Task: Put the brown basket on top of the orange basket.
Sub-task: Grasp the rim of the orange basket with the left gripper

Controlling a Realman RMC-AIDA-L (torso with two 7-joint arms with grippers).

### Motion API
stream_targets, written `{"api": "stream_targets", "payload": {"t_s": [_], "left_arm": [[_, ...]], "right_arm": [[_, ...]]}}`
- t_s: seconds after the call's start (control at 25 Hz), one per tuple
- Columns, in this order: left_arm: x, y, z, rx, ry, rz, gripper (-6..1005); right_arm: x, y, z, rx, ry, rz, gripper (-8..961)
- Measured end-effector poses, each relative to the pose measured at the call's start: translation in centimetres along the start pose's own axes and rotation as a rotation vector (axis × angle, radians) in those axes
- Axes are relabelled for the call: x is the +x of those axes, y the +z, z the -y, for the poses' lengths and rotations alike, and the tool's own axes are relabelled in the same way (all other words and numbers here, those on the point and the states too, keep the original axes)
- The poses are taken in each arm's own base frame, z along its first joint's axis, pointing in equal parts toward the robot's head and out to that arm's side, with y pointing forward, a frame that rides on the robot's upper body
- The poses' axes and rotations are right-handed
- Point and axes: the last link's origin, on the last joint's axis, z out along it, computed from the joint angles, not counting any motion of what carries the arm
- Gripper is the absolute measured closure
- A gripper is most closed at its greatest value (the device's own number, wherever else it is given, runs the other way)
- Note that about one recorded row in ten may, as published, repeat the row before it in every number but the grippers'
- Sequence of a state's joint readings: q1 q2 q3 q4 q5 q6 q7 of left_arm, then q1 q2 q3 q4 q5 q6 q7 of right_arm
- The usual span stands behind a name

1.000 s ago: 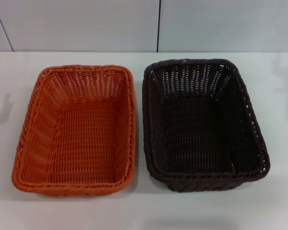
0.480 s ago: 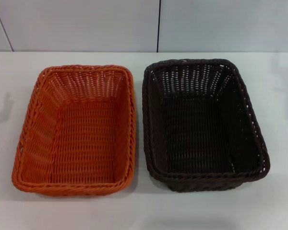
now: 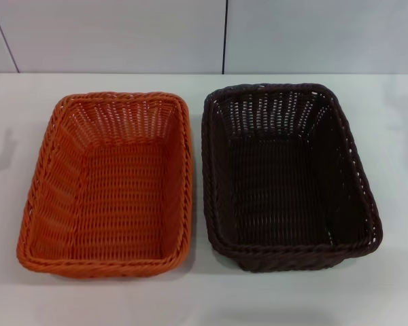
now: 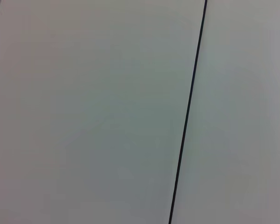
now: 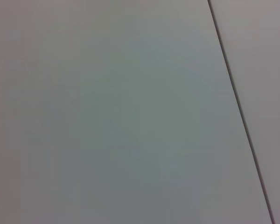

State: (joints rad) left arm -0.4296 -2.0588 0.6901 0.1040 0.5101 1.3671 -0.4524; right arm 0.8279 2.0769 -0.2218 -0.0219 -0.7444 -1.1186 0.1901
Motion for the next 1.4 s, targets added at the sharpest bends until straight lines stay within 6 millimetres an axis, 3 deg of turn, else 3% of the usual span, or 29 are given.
{"api": "stream_targets", "payload": {"t_s": [0.2, 0.44, 0.56, 0.72, 0.76, 0.92, 1.04, 1.16, 1.4], "left_arm": [[0.0, 1.0, -0.2, -0.02, -0.035, 0.018, 223], [-0.6, 4.3, -0.6, -0.042, -0.131, 0.143, 226], [-0.3, 6.7, -1.9, -0.101, -0.164, 0.225, 228], [0.1, 8.5, -3.1, -0.168, -0.167, 0.296, 231], [0.8, 10.4, -4.3, -0.246, -0.168, 0.386, 232], [1.8, 11.8, -5.1, -0.302, -0.168, 0.437, 234], [4.2, 13.6, -6.6, -0.424, -0.137, 0.519, 236], [5.8, 14.2, -7.6, -0.524, -0.126, 0.624, 238], [6.8, 14.5, -8.3, -0.579, -0.065, 0.838, 242]], "right_arm": [[0.4, -0.1, 0.2, 0.007, 0.011, -0.023, 435], [0.6, -0.4, 0.4, 0.007, 0.009, -0.034, 433], [0.7, -0.8, 1.1, 0.02, 0.001, -0.038, 432], [1.0, -1.2, 1.6, 0.021, -0.01, -0.048, 431], [1.3, -1.7, 1.8, 0.01, -0.023, -0.06, 431], [1.7, -2.4, 2.3, 0.008, -0.035, -0.074, 430], [1.9, -3.1, 3.0, 0.021, -0.035, -0.08, 429], [2.1, -3.6, 3.6, 0.029, -0.039, -0.087, 428], [2.0, -3.7, 3.9, 0.028, -0.048, -0.084, 426]]}}
